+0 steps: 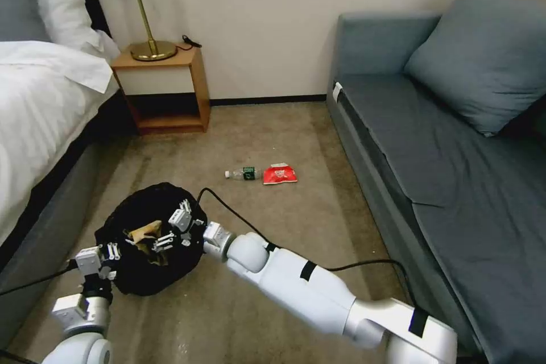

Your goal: Pick up the trash bin, then pick up the garbage on the floor and place it into the trash bin.

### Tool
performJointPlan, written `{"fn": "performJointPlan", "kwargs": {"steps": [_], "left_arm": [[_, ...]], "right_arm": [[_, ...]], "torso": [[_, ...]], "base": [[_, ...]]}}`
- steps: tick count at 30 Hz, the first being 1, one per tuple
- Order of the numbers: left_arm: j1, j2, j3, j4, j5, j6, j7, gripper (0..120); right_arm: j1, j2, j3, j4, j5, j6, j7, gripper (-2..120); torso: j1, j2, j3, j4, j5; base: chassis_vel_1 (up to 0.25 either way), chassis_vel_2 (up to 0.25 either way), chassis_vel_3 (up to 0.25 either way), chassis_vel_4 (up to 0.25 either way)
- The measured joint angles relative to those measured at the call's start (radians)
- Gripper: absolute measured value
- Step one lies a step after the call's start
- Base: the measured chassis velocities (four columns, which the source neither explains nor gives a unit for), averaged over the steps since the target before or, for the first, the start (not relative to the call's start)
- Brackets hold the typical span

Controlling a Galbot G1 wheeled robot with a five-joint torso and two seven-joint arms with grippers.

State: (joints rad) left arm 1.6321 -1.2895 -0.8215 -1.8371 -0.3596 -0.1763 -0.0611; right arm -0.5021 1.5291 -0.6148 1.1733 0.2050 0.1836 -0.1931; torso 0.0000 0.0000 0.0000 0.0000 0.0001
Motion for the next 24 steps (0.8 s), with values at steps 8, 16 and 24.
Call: {"fn": "performJointPlan", "kwargs": {"steps": [8,16,24], "left_arm": [[0.014,-0.01,0.003,0.013,0.024,-0.003,0.001,5],[0.023,-0.017,0.007,0.013,0.047,-0.002,0.009,5],[0.031,-0.028,0.012,0.009,0.07,-0.001,0.019,5]], "right_arm": [[0.055,-0.03,-0.039,0.005,-0.109,-0.014,-0.01,100],[0.156,-0.038,-0.098,-0.01,-0.17,-0.049,-0.031,100],[0.279,-0.036,-0.194,-0.028,-0.16,-0.108,-0.077,100]], "torso": [[0.0,0.0,0.0,0.0,0.0],[0.0,0.0,0.0,0.0,0.0],[0.0,0.0,0.0,0.0,0.0]], "base": [[0.0,0.0,0.0,0.0],[0.0,0.0,0.0,0.0],[0.0,0.0,0.0,0.0]]}}
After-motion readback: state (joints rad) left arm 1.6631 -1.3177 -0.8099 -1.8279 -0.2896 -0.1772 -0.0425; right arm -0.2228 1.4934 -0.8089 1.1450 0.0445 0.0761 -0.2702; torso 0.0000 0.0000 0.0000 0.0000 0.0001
